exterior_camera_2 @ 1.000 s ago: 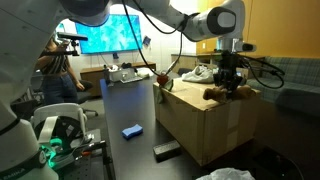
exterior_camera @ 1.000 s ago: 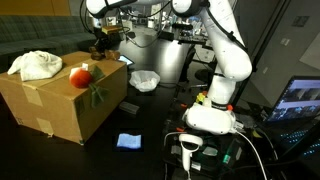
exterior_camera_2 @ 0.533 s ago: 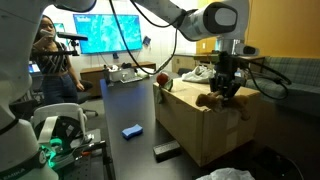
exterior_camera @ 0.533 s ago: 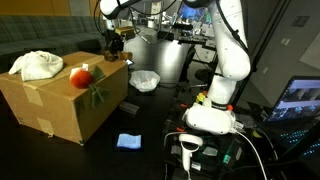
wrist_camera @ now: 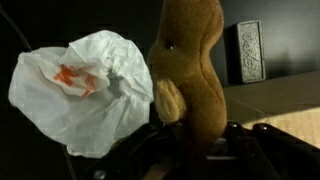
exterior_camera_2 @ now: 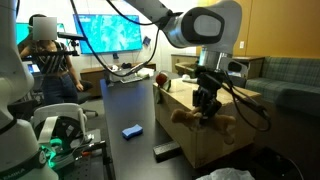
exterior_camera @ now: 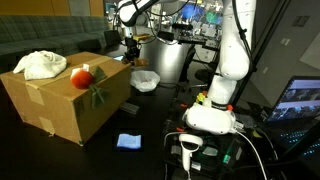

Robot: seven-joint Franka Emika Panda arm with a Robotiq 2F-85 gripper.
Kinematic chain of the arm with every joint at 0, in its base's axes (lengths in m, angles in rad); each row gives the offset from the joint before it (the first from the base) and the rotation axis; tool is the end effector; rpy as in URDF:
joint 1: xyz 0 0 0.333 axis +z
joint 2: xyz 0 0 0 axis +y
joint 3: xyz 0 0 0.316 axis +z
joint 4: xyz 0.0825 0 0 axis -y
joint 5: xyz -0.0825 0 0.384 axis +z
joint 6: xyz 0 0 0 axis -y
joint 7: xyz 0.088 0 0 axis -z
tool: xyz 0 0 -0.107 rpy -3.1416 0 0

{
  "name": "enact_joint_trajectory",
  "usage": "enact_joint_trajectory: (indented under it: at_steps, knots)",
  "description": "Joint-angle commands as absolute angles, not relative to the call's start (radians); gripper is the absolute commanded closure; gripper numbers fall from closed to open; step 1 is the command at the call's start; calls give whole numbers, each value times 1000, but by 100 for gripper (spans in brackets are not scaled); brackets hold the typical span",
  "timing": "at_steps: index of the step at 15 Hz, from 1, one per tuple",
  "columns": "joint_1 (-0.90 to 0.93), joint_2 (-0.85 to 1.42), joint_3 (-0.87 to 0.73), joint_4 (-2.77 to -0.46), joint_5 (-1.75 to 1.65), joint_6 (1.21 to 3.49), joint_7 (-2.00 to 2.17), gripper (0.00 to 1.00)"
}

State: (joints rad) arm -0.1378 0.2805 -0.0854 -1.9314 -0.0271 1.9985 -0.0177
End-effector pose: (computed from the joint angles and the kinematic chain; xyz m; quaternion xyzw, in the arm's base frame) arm 0.5727 -0.1298 0.3277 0.9896 -0.0947 -0.1081 0.0107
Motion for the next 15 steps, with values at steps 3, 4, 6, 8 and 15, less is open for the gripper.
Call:
enact_joint_trajectory:
  at_steps: [3, 4, 6, 8, 15]
  knots:
    - [-163, 95, -109, -2242, 43, 2135, -54, 95]
    - [-165, 80, -113, -2273, 54, 2152, -67, 95]
    - [-165, 63, -120, -2319, 64, 2169, -72, 95]
    - [-162, 58, -124, -2355, 74, 2189, -64, 95]
    - [-161, 188, -94, -2363, 259, 2252, -184, 95]
